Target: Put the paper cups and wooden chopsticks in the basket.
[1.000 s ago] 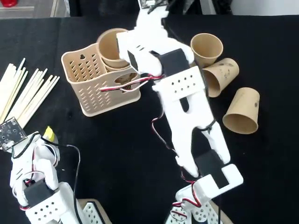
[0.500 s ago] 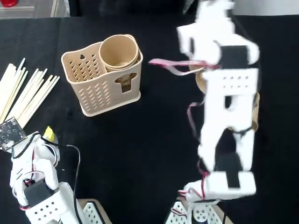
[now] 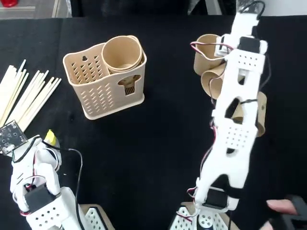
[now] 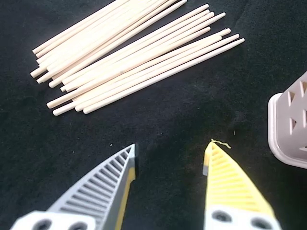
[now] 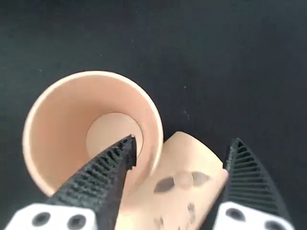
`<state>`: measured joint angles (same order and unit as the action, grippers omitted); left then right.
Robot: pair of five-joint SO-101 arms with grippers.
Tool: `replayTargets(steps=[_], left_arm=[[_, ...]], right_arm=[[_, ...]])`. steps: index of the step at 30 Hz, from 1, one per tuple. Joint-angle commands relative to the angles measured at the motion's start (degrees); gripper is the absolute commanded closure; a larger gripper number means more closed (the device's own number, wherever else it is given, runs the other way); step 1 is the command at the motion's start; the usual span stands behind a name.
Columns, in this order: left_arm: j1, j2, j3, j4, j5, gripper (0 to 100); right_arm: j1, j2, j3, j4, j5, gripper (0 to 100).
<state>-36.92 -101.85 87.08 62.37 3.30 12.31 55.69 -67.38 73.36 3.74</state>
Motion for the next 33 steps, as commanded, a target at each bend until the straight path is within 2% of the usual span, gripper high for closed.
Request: replayTargets(steps=[1,6,13,16,23,33], left_arm=[[0.6,-0.2,-0.2,-1.1,-0.4,77],[0.6,-0.2,-0.2,-1.1,-0.4,77],[0.6,-0.2,-0.2,-1.1,-0.4,77],[0.6,-0.2,-0.2,-1.1,-0.4,77],[0.6,-0.2,-0.2,-1.1,-0.4,77],[0.6,-0.2,-0.2,-1.1,-0.5,77]], right_arm=[[0.7,7.9,-16.7,1.3,-2.5,70.5],[0.6,14.0,-25.6,1.4,-3.9,71.7],[0.8,14.1,-24.7,1.1,-3.6,93.4],[1.0,13.1,-24.5,1.5,-3.6,98.5],[1.0,6.3,-24.4,7.1,-7.8,98.7],[-0.4,-3.7,-24.7,16.8,-8.5,98.7]])
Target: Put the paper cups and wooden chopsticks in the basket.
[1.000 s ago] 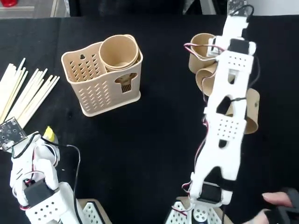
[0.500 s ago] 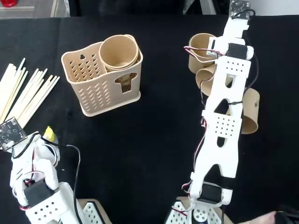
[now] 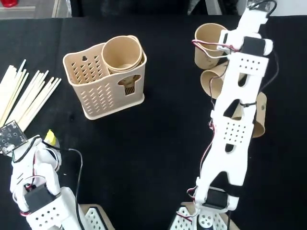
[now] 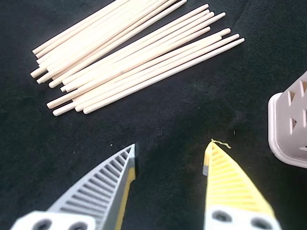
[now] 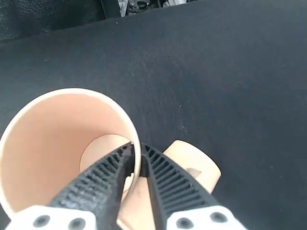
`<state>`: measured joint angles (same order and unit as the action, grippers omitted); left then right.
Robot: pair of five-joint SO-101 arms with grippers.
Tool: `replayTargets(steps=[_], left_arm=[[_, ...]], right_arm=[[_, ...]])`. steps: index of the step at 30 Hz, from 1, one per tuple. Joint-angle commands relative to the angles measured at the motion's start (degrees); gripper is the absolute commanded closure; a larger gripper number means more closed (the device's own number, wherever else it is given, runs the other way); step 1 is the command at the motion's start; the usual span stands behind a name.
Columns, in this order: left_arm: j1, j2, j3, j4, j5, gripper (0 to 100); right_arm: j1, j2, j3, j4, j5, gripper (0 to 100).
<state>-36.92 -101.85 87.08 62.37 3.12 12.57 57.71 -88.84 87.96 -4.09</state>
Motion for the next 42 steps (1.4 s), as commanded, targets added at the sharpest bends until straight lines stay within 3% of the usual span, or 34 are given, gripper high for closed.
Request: replayTargets(steps=[1,10,20,28,42], left_arm=[[0.6,-0.2,-0.2,-1.1,-0.4,77],[0.6,-0.2,-0.2,-1.1,-0.4,77],[0.6,-0.2,-0.1,-1.1,-0.4,77],[0.6,-0.2,-0.1,-1.1,-0.4,77],[0.6,-0.2,-0.1,-1.1,-0.4,77]], right_arm=[[-1.0,-6.8,-3.4,3.4,-1.0,98.7],[-14.9,-29.8,-4.8,12.9,-1.8,98.7],[-35.2,-54.9,20.2,7.6,-1.8,98.7],[-35.6,-53.5,38.5,-2.0,-1.8,98.7],[-33.9,-47.3,39.7,-7.8,-0.5,98.7]])
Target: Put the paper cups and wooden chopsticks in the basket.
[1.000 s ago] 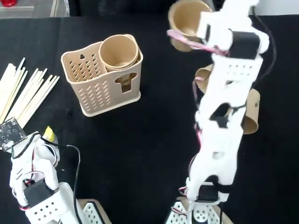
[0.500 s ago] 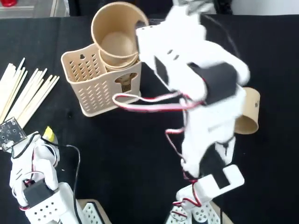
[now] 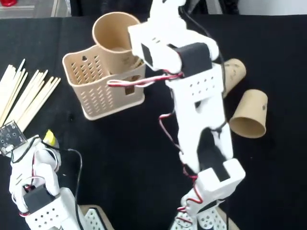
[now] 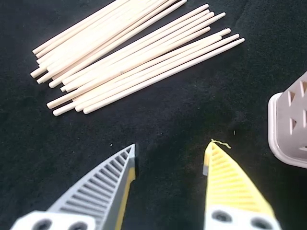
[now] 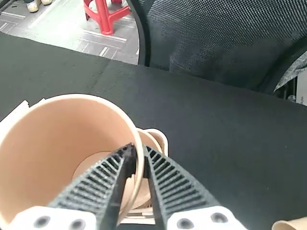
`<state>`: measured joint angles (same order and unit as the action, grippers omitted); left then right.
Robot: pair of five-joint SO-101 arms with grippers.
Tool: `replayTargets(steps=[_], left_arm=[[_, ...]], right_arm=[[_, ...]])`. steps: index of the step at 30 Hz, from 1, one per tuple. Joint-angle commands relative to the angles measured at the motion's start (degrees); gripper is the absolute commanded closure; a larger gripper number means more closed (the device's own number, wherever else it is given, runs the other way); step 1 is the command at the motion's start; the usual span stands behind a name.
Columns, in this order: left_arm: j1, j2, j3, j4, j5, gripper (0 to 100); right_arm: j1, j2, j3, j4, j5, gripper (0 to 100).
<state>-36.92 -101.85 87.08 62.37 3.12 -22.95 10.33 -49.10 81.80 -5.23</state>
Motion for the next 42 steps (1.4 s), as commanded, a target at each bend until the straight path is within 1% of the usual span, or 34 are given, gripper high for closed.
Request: replayTargets(steps=[1,6,13,16,18,22,24,26,30,31,33,36,38,42], left_arm=[[0.6,-0.2,-0.1,-1.1,-0.4,77],[0.6,-0.2,-0.1,-1.1,-0.4,77],[0.6,-0.2,-0.1,-1.1,-0.4,77],[0.6,-0.2,-0.1,-1.1,-0.4,77],[0.6,-0.2,-0.1,-1.1,-0.3,77],[0.6,-0.2,-0.1,-1.1,-0.3,77],[0.6,-0.2,-0.1,-1.1,-0.3,77],[0.6,-0.2,-0.1,-1.1,-0.2,77],[0.6,-0.2,-0.1,-1.1,-0.3,77],[0.6,-0.2,-0.1,-1.1,-0.3,77],[0.6,-0.2,-0.1,-1.1,-0.3,77],[0.6,-0.2,-0.1,-1.1,-0.3,77],[0.6,-0.2,-0.1,-1.1,-0.3,77],[0.6,-0.2,-0.1,-1.1,-0.3,77]], right_arm=[[1.8,0.0,0.0,-1.8,0.6,98.7],[4.7,0.7,-0.4,-3.4,0.6,98.7],[4.7,5.1,-1.1,-2.9,0.8,98.5],[3.8,7.2,-1.2,-2.9,5.6,97.5],[3.0,7.8,-1.2,-1.5,9.5,91.1],[1.1,7.7,-1.3,1.1,10.7,67.8],[0.7,7.7,-1.4,1.5,13.7,58.8],[0.4,7.7,-3.3,3.3,16.6,56.3],[1.2,7.7,-13.0,11.0,18.1,56.4],[2.4,7.7,-16.7,14.2,18.5,56.4],[4.4,7.8,-23.0,19.4,22.1,56.4],[10.6,7.0,-24.2,19.4,26.5,56.4],[14.8,6.1,-21.1,19.4,29.1,56.4],[22.2,0.9,-5.8,19.4,37.7,56.4]])
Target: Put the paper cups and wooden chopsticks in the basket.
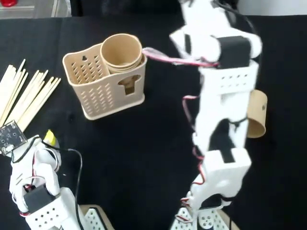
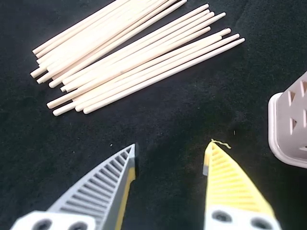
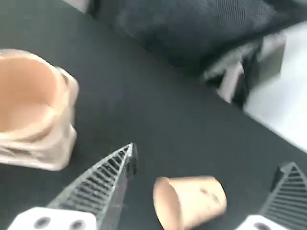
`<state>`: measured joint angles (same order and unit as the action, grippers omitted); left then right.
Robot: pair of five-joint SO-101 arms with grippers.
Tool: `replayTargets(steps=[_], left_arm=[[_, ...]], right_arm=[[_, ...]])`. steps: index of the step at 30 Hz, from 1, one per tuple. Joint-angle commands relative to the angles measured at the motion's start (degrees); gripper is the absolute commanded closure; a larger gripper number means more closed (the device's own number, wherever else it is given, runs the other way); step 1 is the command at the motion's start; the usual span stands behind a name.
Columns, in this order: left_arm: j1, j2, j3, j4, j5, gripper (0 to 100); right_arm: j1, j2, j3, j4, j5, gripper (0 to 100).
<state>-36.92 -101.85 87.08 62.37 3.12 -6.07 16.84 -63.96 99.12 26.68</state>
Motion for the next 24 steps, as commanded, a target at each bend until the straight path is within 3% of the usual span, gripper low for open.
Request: replayTargets(steps=[1,8,16,20,24], left_arm=[[0.6,-0.2,-0.1,-1.1,-0.3,77],[0.7,-0.2,-0.1,-1.1,-0.3,77],[0.7,-0.2,-0.1,-1.1,-0.3,77],[0.7,-0.2,-0.1,-1.1,-0.3,77],[0.7,-0.2,-0.1,-1.1,-0.3,77]], right_arm=[[7.0,-7.5,13.7,2.1,8.9,56.4],[19.8,-25.4,45.9,0.2,33.8,56.4],[33.3,-46.5,84.2,-18.6,56.4,56.4],[36.4,-57.6,104.0,-31.8,63.2,56.4],[36.7,-68.4,120.4,-42.2,64.0,56.4]])
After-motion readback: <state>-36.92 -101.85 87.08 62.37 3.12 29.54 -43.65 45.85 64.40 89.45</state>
